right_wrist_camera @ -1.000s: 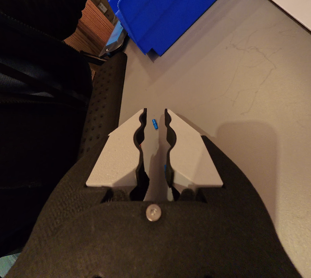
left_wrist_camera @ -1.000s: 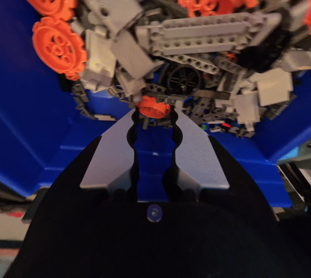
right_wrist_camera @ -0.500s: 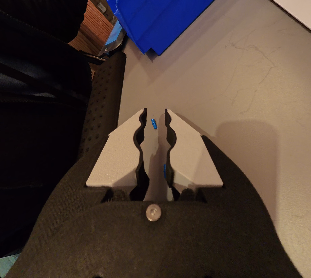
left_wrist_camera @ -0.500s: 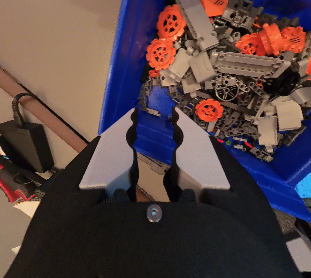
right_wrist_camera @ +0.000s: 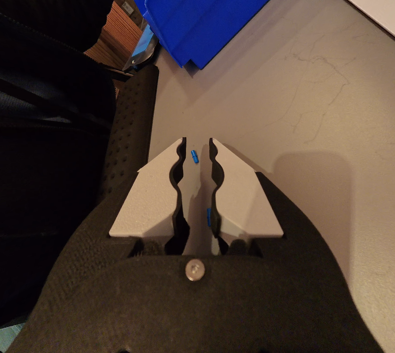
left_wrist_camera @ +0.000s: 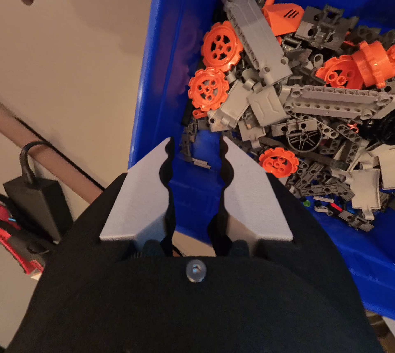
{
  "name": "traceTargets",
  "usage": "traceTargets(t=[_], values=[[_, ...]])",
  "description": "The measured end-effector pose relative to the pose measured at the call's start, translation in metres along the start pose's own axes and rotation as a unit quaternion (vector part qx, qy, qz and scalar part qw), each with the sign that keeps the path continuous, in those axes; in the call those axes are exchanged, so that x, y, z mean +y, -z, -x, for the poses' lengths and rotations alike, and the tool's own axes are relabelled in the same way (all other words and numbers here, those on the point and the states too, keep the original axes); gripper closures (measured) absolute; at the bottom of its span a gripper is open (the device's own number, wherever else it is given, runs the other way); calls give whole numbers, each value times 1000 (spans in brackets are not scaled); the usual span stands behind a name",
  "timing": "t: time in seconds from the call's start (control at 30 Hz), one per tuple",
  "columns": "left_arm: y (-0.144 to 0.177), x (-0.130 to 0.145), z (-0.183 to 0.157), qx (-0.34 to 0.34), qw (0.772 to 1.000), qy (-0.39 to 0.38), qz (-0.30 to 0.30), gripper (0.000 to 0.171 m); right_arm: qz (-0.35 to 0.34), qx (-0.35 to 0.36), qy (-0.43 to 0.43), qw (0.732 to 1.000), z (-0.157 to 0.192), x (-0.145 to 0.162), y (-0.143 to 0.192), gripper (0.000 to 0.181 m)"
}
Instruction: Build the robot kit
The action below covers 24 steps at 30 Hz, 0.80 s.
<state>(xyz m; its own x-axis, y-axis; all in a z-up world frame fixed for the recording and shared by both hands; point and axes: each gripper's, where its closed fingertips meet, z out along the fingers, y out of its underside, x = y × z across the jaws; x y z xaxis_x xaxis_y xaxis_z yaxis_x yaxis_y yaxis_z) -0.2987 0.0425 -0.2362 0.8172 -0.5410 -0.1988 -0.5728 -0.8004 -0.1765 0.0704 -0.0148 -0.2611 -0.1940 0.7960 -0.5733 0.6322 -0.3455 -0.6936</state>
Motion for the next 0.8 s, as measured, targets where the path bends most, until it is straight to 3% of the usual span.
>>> traceTargets(t=[0.03,0.27,0.4,0.6,0.63,0.8], values=[[-4,-3,0,-1,1000,-5,2,131,0,0,0,1000,0,0,0,162],[-27,-19,-13,43,999,-18,23,126,-1,-1,-1,1000,0,0,0,162],[-36,-16,-26,97,995,0,40,115,-1,-2,-2,1000,0,0,0,162],[-38,-15,-33,123,992,6,37,137,0,-1,-2,1000,0,0,0,162],[-36,-13,-37,132,991,5,37,147,0,-2,-2,1000,0,0,0,162],[-28,0,-56,143,988,-20,54,149,0,-2,-2,1000,0,0,0,162]])
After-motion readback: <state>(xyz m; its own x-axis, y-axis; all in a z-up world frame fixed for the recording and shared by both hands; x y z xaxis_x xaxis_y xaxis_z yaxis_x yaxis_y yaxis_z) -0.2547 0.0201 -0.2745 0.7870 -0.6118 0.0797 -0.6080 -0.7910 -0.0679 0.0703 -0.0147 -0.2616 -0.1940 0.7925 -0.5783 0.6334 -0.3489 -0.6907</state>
